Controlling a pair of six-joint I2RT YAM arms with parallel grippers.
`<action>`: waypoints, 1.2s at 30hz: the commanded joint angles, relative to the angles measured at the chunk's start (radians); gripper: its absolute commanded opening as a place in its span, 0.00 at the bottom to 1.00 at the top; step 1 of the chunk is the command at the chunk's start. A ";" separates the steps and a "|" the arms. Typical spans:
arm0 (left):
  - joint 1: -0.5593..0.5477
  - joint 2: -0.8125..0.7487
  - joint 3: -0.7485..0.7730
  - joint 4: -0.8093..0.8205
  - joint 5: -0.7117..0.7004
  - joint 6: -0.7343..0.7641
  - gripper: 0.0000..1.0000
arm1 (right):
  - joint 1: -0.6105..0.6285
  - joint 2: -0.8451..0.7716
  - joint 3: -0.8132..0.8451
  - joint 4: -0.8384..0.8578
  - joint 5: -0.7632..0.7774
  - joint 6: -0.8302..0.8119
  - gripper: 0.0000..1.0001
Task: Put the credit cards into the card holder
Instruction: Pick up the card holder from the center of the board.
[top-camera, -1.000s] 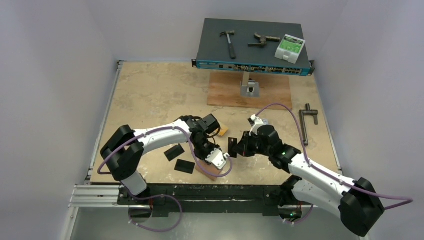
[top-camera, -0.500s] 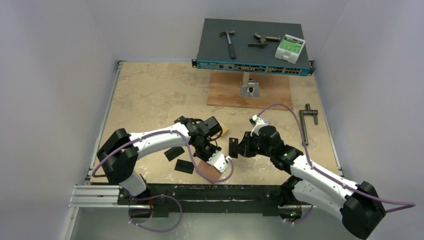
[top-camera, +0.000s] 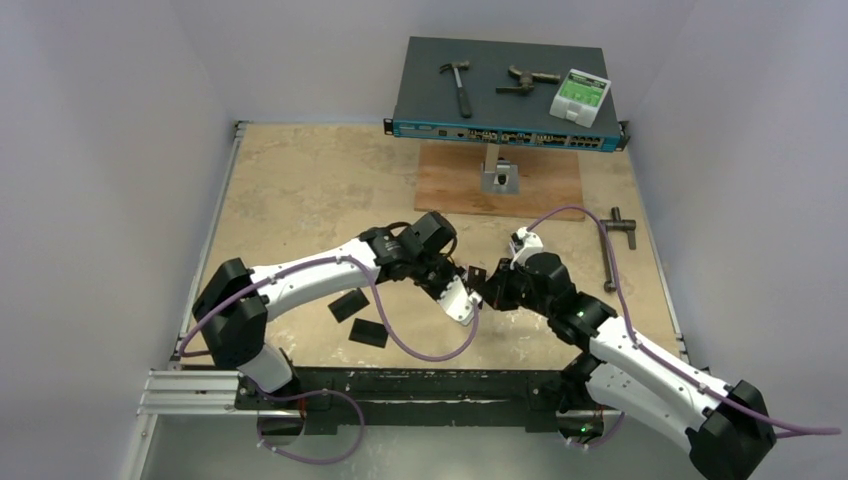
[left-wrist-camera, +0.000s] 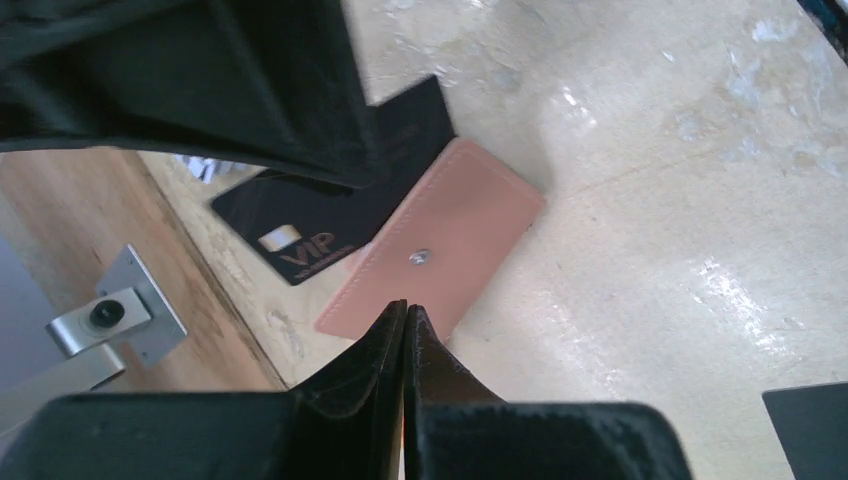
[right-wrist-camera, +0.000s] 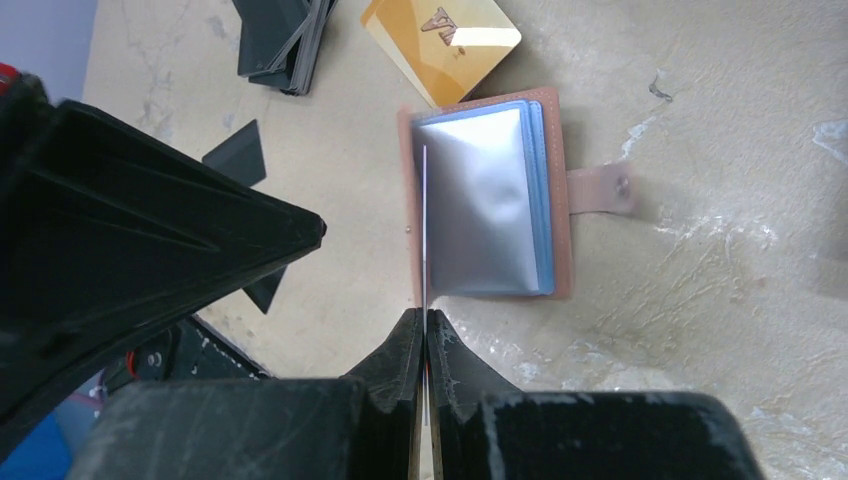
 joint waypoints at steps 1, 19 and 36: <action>-0.014 -0.059 -0.165 0.058 -0.003 0.133 0.00 | -0.001 -0.006 0.023 0.005 0.017 0.006 0.00; 0.106 -0.190 -0.322 0.120 -0.016 0.219 0.00 | -0.001 0.177 0.069 0.154 -0.075 -0.055 0.00; 0.250 -0.123 -0.078 0.133 0.039 -1.211 0.51 | 0.001 0.172 0.079 0.223 -0.157 -0.054 0.00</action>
